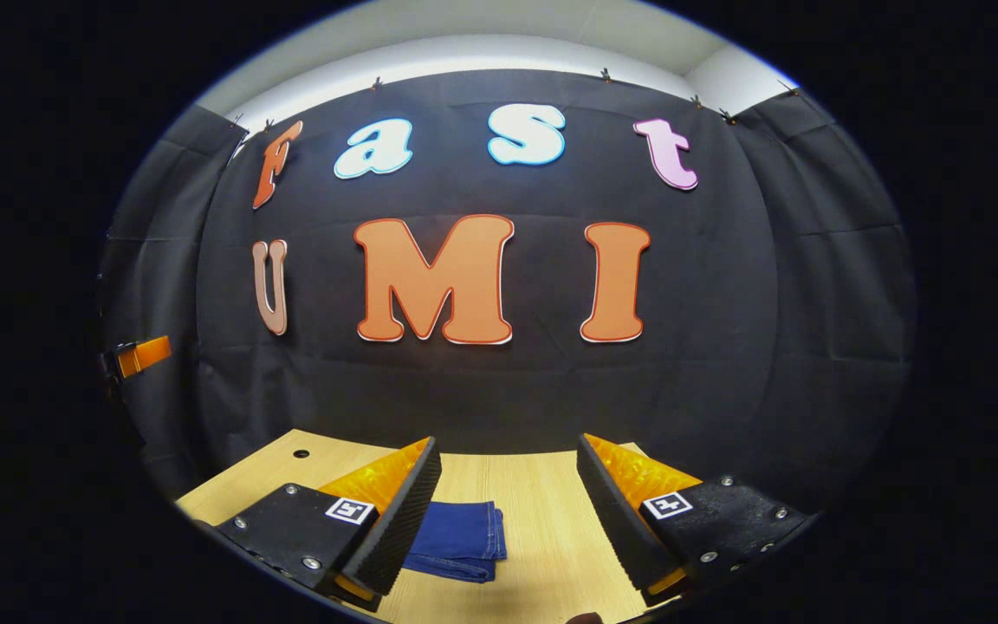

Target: Grasp the waist and the cuffs of the jeans and fold them to make the two legs overlap; first hold the waist and fold one-third of the jeans toward the cuffs, then hold the cuffs and fold the remaining one-third in the same direction to finish folding.

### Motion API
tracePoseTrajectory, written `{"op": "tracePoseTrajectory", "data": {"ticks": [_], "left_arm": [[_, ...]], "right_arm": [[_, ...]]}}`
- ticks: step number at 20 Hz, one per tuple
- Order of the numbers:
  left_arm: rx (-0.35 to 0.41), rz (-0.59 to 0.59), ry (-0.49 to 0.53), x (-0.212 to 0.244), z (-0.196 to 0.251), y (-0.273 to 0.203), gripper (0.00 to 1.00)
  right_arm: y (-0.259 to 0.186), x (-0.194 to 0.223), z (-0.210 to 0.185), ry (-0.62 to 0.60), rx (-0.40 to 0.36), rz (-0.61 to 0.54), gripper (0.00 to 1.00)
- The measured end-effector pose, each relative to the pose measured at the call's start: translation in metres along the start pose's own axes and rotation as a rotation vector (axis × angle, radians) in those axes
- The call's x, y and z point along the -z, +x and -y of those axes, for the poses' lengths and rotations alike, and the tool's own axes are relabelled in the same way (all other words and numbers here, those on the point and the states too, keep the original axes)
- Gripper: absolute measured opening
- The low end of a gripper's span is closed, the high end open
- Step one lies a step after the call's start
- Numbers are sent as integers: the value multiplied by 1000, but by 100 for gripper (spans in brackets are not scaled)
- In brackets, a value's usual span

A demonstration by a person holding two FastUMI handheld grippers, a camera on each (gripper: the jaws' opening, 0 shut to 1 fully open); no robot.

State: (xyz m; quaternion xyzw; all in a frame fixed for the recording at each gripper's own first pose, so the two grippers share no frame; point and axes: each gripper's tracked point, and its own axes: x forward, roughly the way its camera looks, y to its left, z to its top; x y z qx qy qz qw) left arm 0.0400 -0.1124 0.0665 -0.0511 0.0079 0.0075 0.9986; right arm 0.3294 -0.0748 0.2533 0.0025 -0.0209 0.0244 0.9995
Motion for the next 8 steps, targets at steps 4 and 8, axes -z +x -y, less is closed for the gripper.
{"op": "tracePoseTrajectory", "data": {"ticks": [4, 8], "left_arm": [[-27, -7, -40, 2, 13, -4, 100], [-34, 4, -6, -3, 19, -7, 94]], "right_arm": [[11, -3, 14, -9, -19, 9, 100], [12, 1, 20, 11, -23, 9, 97]]}}
